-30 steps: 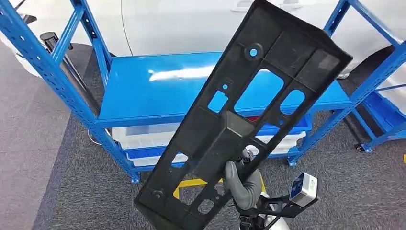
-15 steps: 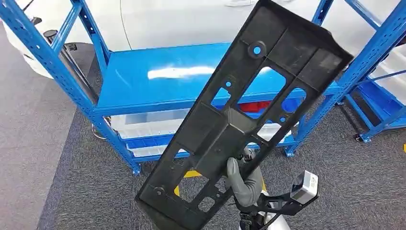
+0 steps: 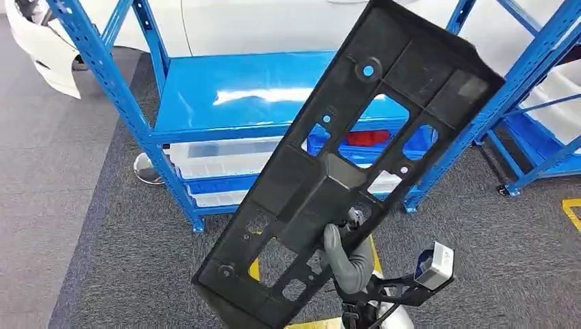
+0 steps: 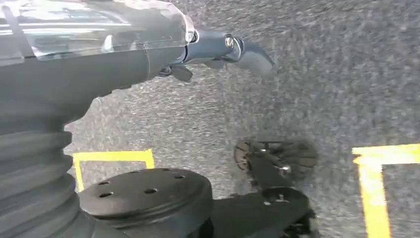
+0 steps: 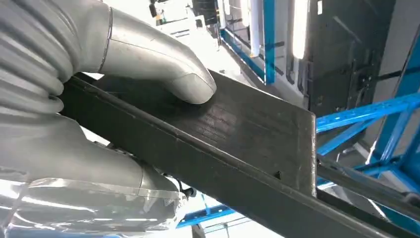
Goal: Take the parts from the cabinet and place them on the table.
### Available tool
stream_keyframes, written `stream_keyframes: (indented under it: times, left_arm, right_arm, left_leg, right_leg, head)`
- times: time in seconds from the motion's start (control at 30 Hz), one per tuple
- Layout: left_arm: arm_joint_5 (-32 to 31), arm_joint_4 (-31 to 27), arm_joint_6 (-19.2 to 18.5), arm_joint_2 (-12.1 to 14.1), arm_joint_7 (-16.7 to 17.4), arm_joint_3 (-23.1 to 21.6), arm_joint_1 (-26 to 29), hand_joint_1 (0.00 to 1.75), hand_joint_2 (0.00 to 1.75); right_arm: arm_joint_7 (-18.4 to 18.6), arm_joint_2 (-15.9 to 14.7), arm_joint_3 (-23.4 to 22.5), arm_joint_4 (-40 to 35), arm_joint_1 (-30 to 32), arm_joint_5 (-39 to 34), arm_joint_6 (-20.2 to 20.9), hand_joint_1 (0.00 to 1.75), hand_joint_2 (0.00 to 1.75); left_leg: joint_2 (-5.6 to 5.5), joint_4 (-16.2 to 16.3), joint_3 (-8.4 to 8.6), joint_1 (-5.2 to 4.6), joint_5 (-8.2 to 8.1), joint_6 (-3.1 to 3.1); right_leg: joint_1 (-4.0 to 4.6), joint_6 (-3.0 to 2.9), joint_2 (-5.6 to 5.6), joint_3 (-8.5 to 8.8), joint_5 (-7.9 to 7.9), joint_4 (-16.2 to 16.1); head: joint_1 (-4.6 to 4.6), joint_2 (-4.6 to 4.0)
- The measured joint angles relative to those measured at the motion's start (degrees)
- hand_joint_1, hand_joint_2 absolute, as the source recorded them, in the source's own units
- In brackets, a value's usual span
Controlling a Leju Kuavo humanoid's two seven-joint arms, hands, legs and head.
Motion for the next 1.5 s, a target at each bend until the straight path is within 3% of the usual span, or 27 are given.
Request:
stream_keyframes:
  times: [0.07, 0.1, 0.13, 0.23, 0.27, 0.3, 0.33, 0.4, 0.43, 0.6, 0.67, 0.7, 0.83, 0.87, 0.9, 0.97, 1.0, 1.03, 1.1, 1.17, 1.2, 1.27, 1.3, 1.33, 1.4, 1.47, 1.5]
  left_arm:
    - [0.0, 0.0, 0.0, 0.0, -0.1, 0.0, 0.0, 0.00, 1.75]
    - [0.0, 0.0, 0.0, 0.0, -0.2, 0.0, 0.0, 0.00, 1.75]
    - [0.0, 0.0, 0.0, 0.0, -0.2, 0.0, 0.0, 0.00, 1.75]
    - [0.0, 0.0, -0.2, 0.0, -0.3, 0.0, 0.0, 0.00, 1.75]
    - [0.0, 0.0, -0.2, 0.0, -0.3, 0.0, 0.0, 0.00, 1.75]
    - [0.0, 0.0, -0.2, 0.0, -0.3, 0.0, 0.1, 0.00, 1.75]
    - [0.0, 0.0, -0.2, 0.0, -0.3, 0.0, 0.1, 0.00, 1.75]
    - [0.0, 0.0, -0.2, 0.0, -0.2, 0.0, 0.1, 0.00, 1.75]
    - [0.0, 0.0, -0.2, 0.0, -0.2, 0.0, 0.2, 0.00, 1.75]
    - [-0.1, 0.0, -0.2, 0.0, -0.2, 0.0, 0.2, 0.00, 1.75]
    - [-0.2, 0.0, -0.2, 0.0, -0.1, -0.1, 0.1, 0.00, 1.75]
    - [-0.5, 0.0, -0.2, 0.0, 0.0, -0.2, -0.1, 0.00, 1.75]
    - [-0.7, 0.0, -0.2, 0.0, 0.0, -0.4, -0.1, 0.00, 1.75]
    - [-0.7, 0.0, -0.1, 0.0, 0.0, -0.4, -0.2, 0.00, 1.75]
    - [-0.7, 0.0, 0.0, 0.0, 0.0, -0.4, -0.3, 0.00, 1.75]
    - [-0.7, 0.0, 0.1, 0.0, 0.0, -0.4, -0.2, 0.00, 1.75]
    - [-0.7, 0.0, 0.2, 0.0, 0.0, -0.5, -0.2, 0.00, 1.75]
    - [-0.7, 0.0, 0.2, 0.0, 0.0, -0.5, -0.1, 0.00, 1.75]
    - [-0.7, 0.0, 0.3, 0.0, 0.1, -0.5, -0.1, 0.00, 1.75]
    - [-0.7, 0.0, 0.3, 0.0, 0.1, -0.5, -0.1, 0.00, 1.75]
    - [-0.6, 0.0, 0.3, -0.1, 0.1, -0.6, -0.2, 0.00, 1.75]
    - [-0.6, 0.0, 0.4, -0.1, 0.1, -0.6, -0.1, 0.00, 1.75]
    - [-0.6, 0.0, 0.4, -0.1, 0.1, -0.7, -0.1, 0.00, 1.75]
    - [-0.6, 0.0, 0.4, -0.1, 0.1, -0.7, -0.1, 0.00, 1.75]
    - [-0.5, 0.0, 0.4, 0.0, 0.0, -0.9, -0.1, 0.00, 1.75]
    - [-0.5, 0.0, 0.4, 0.0, 0.0, -0.9, -0.1, 0.00, 1.75]
    - [-0.5, 0.0, 0.4, -0.1, 0.0, -0.9, -0.1, 0.00, 1.75]
  right_arm:
    - [0.0, 0.0, 0.0, 0.0, 0.0, 0.0, 0.0, 1.75, 1.75]
    - [0.0, 0.0, 0.0, 0.0, -0.1, 0.0, 0.0, 1.75, 1.75]
    - [0.0, 0.0, 0.0, 0.0, -0.1, 0.0, 0.0, 1.75, 1.75]
    - [-0.1, 0.0, 0.0, 0.0, 0.0, 0.0, 0.0, 1.75, 1.75]
    - [-0.1, 0.0, 0.0, 0.0, 0.0, 0.0, 0.0, 1.75, 1.75]
    - [-0.1, 0.0, 0.0, 0.0, -0.1, -0.1, 0.1, 1.75, 1.75]
    - [-0.1, 0.0, 0.0, 0.0, -0.2, -0.1, 0.1, 1.75, 1.75]
    - [-0.1, 0.0, 0.0, 0.0, -0.2, -0.1, 0.1, 1.75, 1.75]
    - [-0.1, 0.0, 0.0, 0.0, -0.1, -0.1, 0.1, 1.75, 1.75]
    - [-0.1, 0.0, 0.0, 0.0, -0.1, -0.1, 0.1, 1.75, 1.75]
    - [-0.1, 0.0, 0.0, 0.0, -0.1, -0.1, 0.1, 1.75, 1.75]
    - [-0.2, 0.0, 0.0, 0.0, -0.1, -0.1, 0.0, 1.75, 1.75]
    - [-0.5, 0.0, 0.0, 0.0, 0.0, -0.1, -0.1, 1.75, 1.75]
    - [-0.6, 0.0, 0.0, 0.0, 0.0, -0.1, -0.1, 1.75, 1.75]
    - [-0.7, 0.0, 0.0, 0.0, 0.0, -0.1, -0.1, 1.75, 1.75]
    - [-0.7, 0.0, 0.0, 0.0, 0.2, -0.1, -0.1, 1.75, 1.75]
    - [-0.7, 0.0, 0.0, 0.0, 0.3, -0.1, -0.1, 1.75, 1.75]
    - [-0.7, -0.1, 0.0, 0.0, 0.4, -0.1, -0.1, 1.75, 1.75]
    - [-0.7, -0.1, 0.0, 0.0, 0.4, -0.1, -0.1, 1.75, 1.75]
    - [-0.7, -0.1, 0.0, 0.0, 0.4, -0.1, -0.1, 1.75, 1.75]
    - [-0.7, -0.1, 0.0, 0.0, 0.3, -0.1, -0.1, 1.75, 1.75]
    - [-0.8, 0.0, 0.0, 0.0, 0.4, -0.1, -0.1, 1.75, 1.75]
    - [-0.8, 0.0, 0.0, 0.0, 0.5, -0.1, -0.1, 1.75, 1.75]
    - [-0.8, 0.0, 0.0, 0.0, 0.5, -0.1, -0.1, 1.75, 1.75]
    - [-0.8, 0.0, 0.0, 0.0, 0.5, -0.1, 0.0, 1.75, 1.75]
    - [-0.8, 0.0, 0.0, 0.0, 0.5, -0.1, 0.0, 1.75, 1.75]
    - [-0.8, 0.0, 0.0, 0.0, 0.7, -0.1, 0.0, 1.75, 1.75]
  left_leg:
    - [-0.04, 0.8, -1.30, 0.00, 0.42, -0.27]
    - [-0.06, 1.3, -1.66, 0.00, 0.61, -0.47]
    - [-0.11, 1.5, -2.07, -0.24, 0.88, -0.81]
    - [-0.08, 1.1, -2.20, -0.05, 2.14, -1.80]
    - [-0.14, 1.3, -2.40, -0.27, 2.22, -2.15]
    - [-0.29, 2.3, -2.99, -0.06, 0.49, -2.40]
    - [-0.33, 5.0, -3.90, 0.01, -2.66, -2.62]
    - [-0.32, 13.6, -6.28, 0.42, -8.84, -3.12]
    - [-0.32, 17.3, -7.08, 0.51, -10.24, -3.31]
    - [-0.32, 18.6, -6.36, 0.66, -8.96, -3.47]
    - [-0.30, 12.9, -1.76, 0.82, -5.03, -3.46]
    - [-0.41, 0.6, 6.60, 0.76, -5.63, -2.97]
    - [-0.49, -0.3, 5.49, 0.31, -4.62, -1.18]
    - [-0.13, -0.6, 5.22, 0.51, -3.95, -0.74]
    - [-0.15, -0.6, 4.65, 0.50, -3.54, -0.31]
    - [-0.01, -0.5, 3.52, 0.36, -2.64, 0.06]
    - [0.01, -0.4, 3.01, 0.26, -2.29, 0.06]
    - [0.01, -0.3, 2.51, 0.20, -1.96, 0.01]
    - [0.00, 0.0, 1.92, 0.10, -1.65, -0.11]
    - [-0.06, 0.3, 1.80, -0.01, -1.56, -0.25]
    - [-0.04, 0.4, 1.62, -0.28, -1.50, -0.47]
    - [-0.02, 0.9, 1.00, -0.43, -1.46, -0.90]
    - [0.01, 1.0, 0.88, -0.50, -1.41, -0.40]
    - [0.04, 1.0, 0.86, -0.36, -1.40, -0.59]
    - [-0.06, 1.0, 0.68, -0.49, -1.24, -0.18]
    - [0.05, -1.0, 1.53, -0.38, -0.12, 0.26]
    - [0.60, -2.5, 2.34, 0.32, 0.81, -0.21]
  right_leg:
    - [0.02, -0.37, 0.00, 6.68, 3.70, -9.6]
    - [0.12, -0.77, 0.01, 9.74, 2.90, -14.7]
    - [0.53, -1.06, 0.02, 10.90, 2.03, -17.0]
    - [0.81, -2.07, 0.06, 10.06, 2.97, -16.6]
    - [0.10, -2.70, -0.10, 9.93, 3.84, -17.5]
    - [0.15, -3.10, -0.37, 9.59, 4.35, -17.5]
    - [0.16, -3.37, -0.35, 8.96, 4.84, -17.5]
    - [0.26, -3.64, -0.40, 7.60, 5.88, -17.4]
    - [0.29, -3.58, -0.43, 6.79, 6.41, -17.2]
    - [0.26, -3.43, -0.43, 5.61, 7.13, -17.0]
    - [0.21, -3.08, -0.41, 4.14, 7.92, -16.5]
    - [0.47, -2.33, -0.34, 2.95, 8.68, -15.8]
    - [0.32, -0.68, -0.41, 2.74, 10.09, -16.1]
    - [-0.07, -0.50, -0.20, 2.26, 9.39, -15.4]
    - [0.00, -0.32, -0.19, 1.20, 6.92, -13.2]
    - [-0.11, 0.08, -0.14, -2.35, 1.00, -3.8]
    - [-0.15, 0.20, -0.14, -3.79, -0.87, 0.6]
    - [-0.19, 0.21, -0.14, -4.02, -1.27, 2.4]
    - [-0.21, -0.03, -0.14, -0.44, 1.27, -2.1]
    - [-0.03, -0.89, -0.13, 6.36, 5.33, -12.9]
    - [0.35, -1.38, -0.15, 7.88, 4.65, -15.8]
    - [0.30, -1.40, -0.14, 7.59, 4.97, -16.6]
    - [0.23, -1.23, -0.09, 7.50, 5.04, -16.5]
    - [0.33, -1.26, -0.04, 7.48, 5.06, -16.5]
    - [0.08, -1.17, -0.18, 7.48, 5.37, -16.7]
    - [0.40, -0.87, -0.04, 7.82, 5.92, -17.7]
    - [0.32, -1.06, 0.02, 7.65, 5.26, -16.9]
  head:
    - [0.00, 0.00]
    - [0.00, 0.00]
    - [-0.02, 0.00]
    - [0.00, 0.00]
    - [0.00, 0.00]
    - [0.00, 0.00]
    - [0.00, 0.00]
    - [0.00, 0.00]
    - [0.00, 0.00]
    - [0.00, 0.00]
    - [0.00, 0.00]
    - [-0.02, 0.00]
    - [0.00, 0.00]
    - [0.00, 0.00]
    - [0.00, 0.00]
    - [0.00, 0.00]
    - [0.00, 0.00]
    - [0.00, 0.00]
    - [0.00, 0.00]
    - [0.00, 0.00]
    - [0.00, 0.00]
    - [0.00, 0.00]
    - [0.00, 0.00]
    - [0.00, 0.00]
    - [0.00, 0.00]
    - [0.00, 0.00]
    - [0.00, 0.00]
